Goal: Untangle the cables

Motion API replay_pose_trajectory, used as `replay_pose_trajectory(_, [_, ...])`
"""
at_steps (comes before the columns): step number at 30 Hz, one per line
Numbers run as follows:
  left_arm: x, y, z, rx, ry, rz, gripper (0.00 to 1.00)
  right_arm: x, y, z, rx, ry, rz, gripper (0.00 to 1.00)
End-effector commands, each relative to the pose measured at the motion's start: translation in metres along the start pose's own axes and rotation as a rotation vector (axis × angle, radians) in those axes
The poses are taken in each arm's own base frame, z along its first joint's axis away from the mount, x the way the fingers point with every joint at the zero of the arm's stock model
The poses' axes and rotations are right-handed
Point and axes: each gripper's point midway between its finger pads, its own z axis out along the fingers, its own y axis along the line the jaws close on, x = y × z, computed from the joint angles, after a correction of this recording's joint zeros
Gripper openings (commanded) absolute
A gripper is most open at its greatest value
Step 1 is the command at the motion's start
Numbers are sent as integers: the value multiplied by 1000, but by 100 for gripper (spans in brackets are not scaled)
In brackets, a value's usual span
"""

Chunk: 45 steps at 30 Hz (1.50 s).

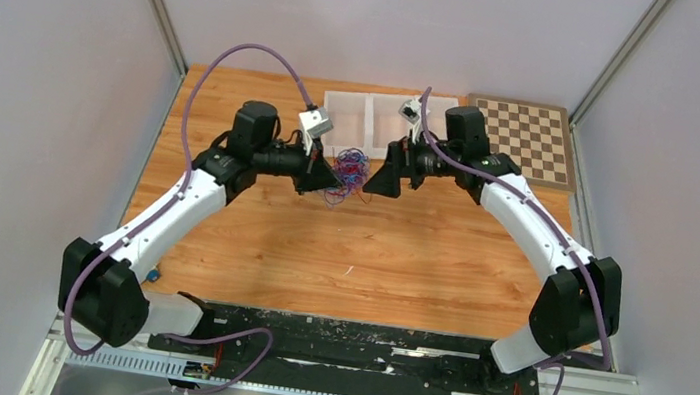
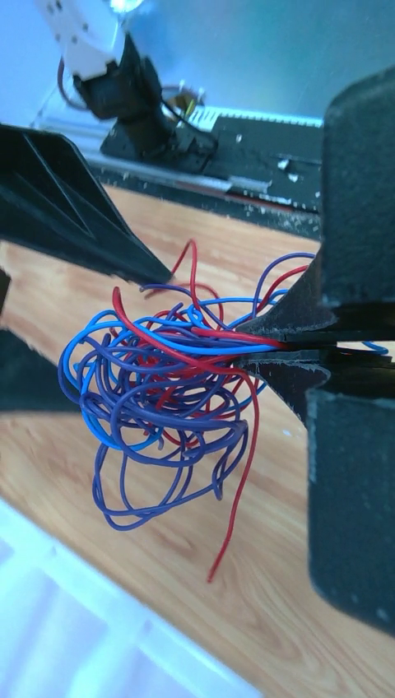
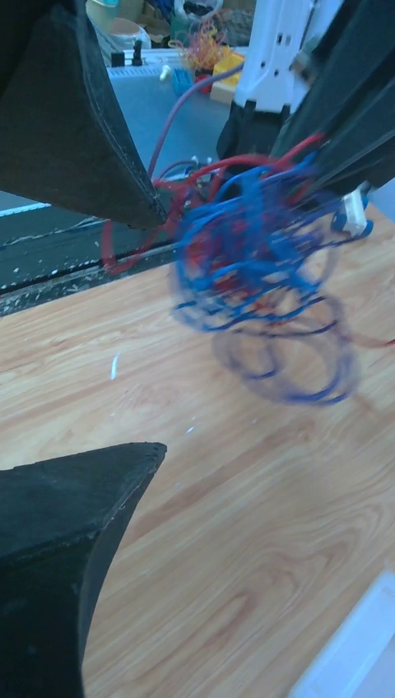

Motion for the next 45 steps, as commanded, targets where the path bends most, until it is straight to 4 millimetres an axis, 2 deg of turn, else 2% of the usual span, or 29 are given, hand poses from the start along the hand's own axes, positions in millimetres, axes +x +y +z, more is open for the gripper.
replay_pose_trajectory(1, [-16, -29, 20, 104, -47, 26, 0, -50, 47, -7, -93, -140, -71, 99])
replay_pose_trajectory(3, [-21, -39, 26, 143, -47, 20, 0, -47, 48, -5, -79, -141, -75, 90])
replay_pose_trajectory(5, [-25, -49, 29, 182, -47, 31, 0, -44, 35, -5, 3, -157, -65, 74])
replay_pose_trajectory(6, [-27, -53, 30, 194, -48, 42, 1, -42, 26, -5, 49, -167, -64, 60])
replay_pose_trajectory(9, [-29, -56, 29, 196, -48, 51, 0, -34, 9, -9, 123, -176, -92, 4])
replay_pose_trajectory(10, [-26, -54, 29, 181, -34, 51, 0, -31, 3, -13, 150, -180, -89, 0])
replay_pose_trajectory(12, [-20, -50, 25, 150, -2, 52, 0, -33, -9, -28, 224, -209, -91, 0])
replay_pose_trajectory(16, [1, -41, 13, 90, 61, 23, 12, -26, -59, -66, 543, -218, -117, 0])
replay_pose_trajectory(19, [22, -28, 4, 25, 140, -37, 14, -14, -91, -100, 739, -193, -137, 0])
replay_pose_trajectory(24, [54, 1, -13, -82, 228, -135, 5, 12, -112, -142, 869, -145, -133, 0])
replay_pose_trajectory(28, [81, 30, -33, -194, 268, -194, 5, 30, -133, -178, 1007, -96, -168, 0])
replay_pose_trajectory(32, [116, 56, -54, -309, 368, -198, 2, 50, -160, -223, 1124, -57, -142, 0])
replay_pose_trajectory(33, [127, 62, -62, -331, 396, -207, 0, 56, -169, -243, 1171, -55, -120, 0])
replay_pose_trajectory(37, [154, 80, -83, -405, 452, -244, 0, 68, -188, -285, 1243, -37, -91, 0])
replay_pose_trajectory(41, [173, 99, -102, -480, 491, -268, 1, 81, -202, -312, 1264, -25, -70, 0])
replay_pose_trajectory(45, [180, 107, -107, -491, 519, -283, 2, 89, -211, -320, 1257, -9, -54, 0])
